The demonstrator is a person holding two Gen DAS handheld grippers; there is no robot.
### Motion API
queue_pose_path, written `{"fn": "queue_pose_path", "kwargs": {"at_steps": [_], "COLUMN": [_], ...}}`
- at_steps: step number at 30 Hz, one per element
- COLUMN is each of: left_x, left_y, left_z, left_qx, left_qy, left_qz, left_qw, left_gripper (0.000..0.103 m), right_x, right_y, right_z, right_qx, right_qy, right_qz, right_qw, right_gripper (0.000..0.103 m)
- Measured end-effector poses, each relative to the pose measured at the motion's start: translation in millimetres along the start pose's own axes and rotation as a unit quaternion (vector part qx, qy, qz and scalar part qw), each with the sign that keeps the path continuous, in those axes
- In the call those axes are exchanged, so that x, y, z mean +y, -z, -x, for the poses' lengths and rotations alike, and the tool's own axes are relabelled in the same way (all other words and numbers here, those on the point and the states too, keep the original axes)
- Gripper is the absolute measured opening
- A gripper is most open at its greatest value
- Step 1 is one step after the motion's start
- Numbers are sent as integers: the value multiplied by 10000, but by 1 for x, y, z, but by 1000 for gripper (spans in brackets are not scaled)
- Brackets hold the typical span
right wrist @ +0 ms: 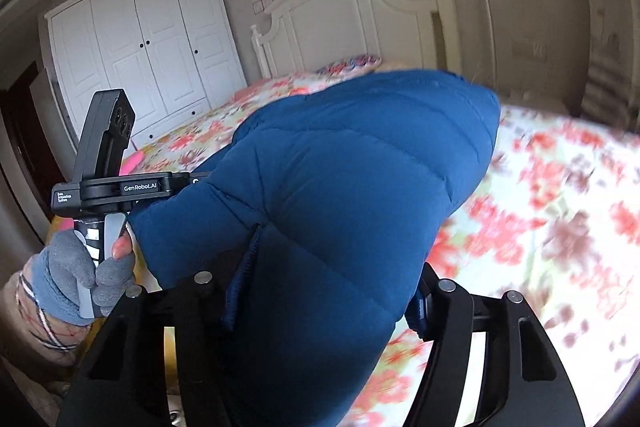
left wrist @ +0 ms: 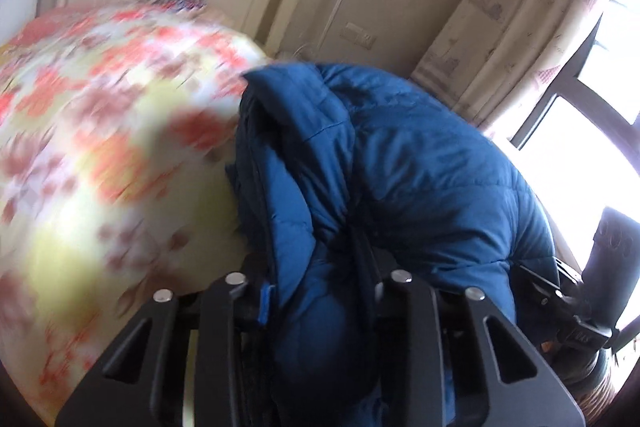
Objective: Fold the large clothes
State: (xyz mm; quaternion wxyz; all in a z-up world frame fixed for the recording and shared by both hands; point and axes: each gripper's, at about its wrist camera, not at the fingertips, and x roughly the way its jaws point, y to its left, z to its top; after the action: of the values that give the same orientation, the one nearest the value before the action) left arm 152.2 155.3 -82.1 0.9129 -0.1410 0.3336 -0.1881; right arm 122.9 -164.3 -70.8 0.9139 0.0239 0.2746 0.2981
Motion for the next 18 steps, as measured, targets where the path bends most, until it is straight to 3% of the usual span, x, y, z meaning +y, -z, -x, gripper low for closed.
{"fn": "queue_pose_path", "kwargs": {"at_steps": [6, 10, 12, 14, 16, 18], "left_x": [-80, -110, -118, -120, -116, -112], "left_y": [-57, -65, -59, -58, -57, -56], "left_z": [-61, -148, -168, -175, -172, -166], "left_qx": [-3, 695, 587, 515, 480, 405], "left_qy": [195, 42, -181, -334, -413, -623], "left_qz": [-462, -507, -515, -397, -322, -375], "left_qw": [9987, 9963, 9968, 9973, 9975, 9965], "left_gripper": [31, 36, 61, 75, 86, 100], "right_x": [-87, -156, -193, -208, -206, -193], "right_y": [-33, -29, -12, -3, 1, 1], "right_z": [17, 10, 5, 5, 13, 26], "right_qx": [-76, 450, 591, 567, 510, 490], "right_qy": [492, 793, 640, 466, 577, 808], "right_qz": [-290, -719, -1334, -1686, -1693, -1548], "right_qw": [9983, 9932, 9872, 9829, 9825, 9834], "right_gripper": [61, 61, 62, 66, 85, 91]}}
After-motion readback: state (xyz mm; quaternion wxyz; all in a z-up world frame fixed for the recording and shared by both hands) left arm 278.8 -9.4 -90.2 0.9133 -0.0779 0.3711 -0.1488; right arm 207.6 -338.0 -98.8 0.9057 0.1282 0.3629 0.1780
